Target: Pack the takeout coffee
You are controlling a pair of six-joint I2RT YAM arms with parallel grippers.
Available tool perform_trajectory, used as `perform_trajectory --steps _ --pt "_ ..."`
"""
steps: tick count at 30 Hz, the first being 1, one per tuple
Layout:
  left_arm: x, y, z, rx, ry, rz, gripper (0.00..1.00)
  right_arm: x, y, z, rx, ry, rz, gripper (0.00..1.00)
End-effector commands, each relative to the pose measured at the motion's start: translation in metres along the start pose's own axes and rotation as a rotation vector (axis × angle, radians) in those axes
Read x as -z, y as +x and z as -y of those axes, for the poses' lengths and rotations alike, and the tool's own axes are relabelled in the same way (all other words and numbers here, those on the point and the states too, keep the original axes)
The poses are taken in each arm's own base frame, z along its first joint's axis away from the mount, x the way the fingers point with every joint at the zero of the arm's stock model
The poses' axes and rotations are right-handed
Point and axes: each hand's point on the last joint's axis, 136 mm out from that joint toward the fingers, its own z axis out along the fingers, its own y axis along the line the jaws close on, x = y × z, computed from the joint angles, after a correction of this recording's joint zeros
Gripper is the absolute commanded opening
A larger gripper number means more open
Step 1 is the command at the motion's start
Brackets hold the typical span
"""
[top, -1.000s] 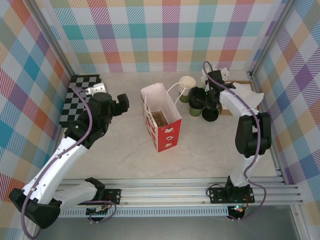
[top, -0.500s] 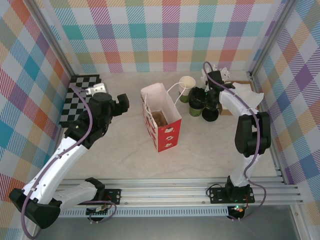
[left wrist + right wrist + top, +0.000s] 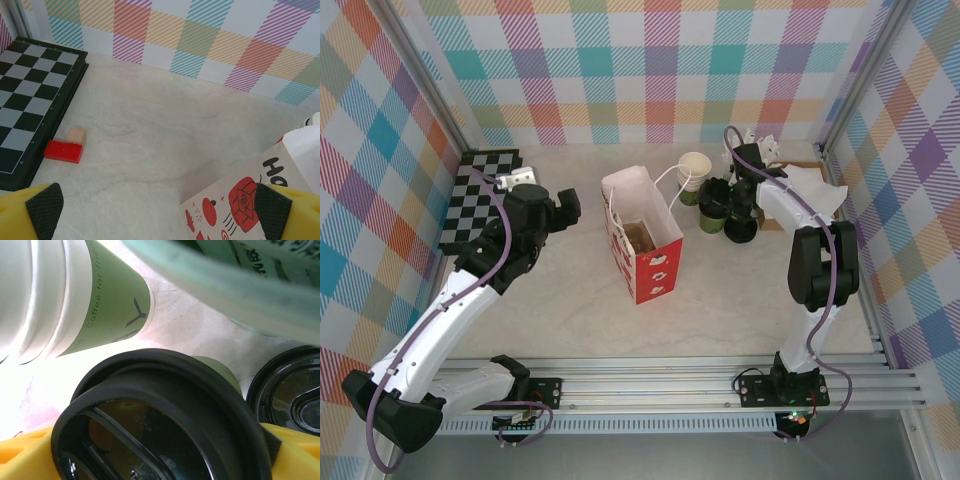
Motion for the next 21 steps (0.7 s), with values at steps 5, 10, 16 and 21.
perform_trajectory --steps 5,10,16,21 --pt "-0.002 -0.002 -0.007 0.027 -0.027 0.008 1.00 0.019 0.008 -0.008 0.028 -0.038 0.007 0.85" --pt "-0.002 -0.002 -0.006 0.028 -0.023 0.006 1.00 0.027 0.018 -0.009 0.032 -0.059 -0.005 0.82" --pt "-0.003 0.000 -0.005 0.032 -0.019 -0.001 1.00 0.038 0.038 -0.006 0.042 -0.073 -0.033 0.81" --pt "-0.002 0.001 -0.006 0.035 -0.019 -0.005 1.00 0.050 0.054 -0.002 0.064 -0.079 -0.054 0.82"
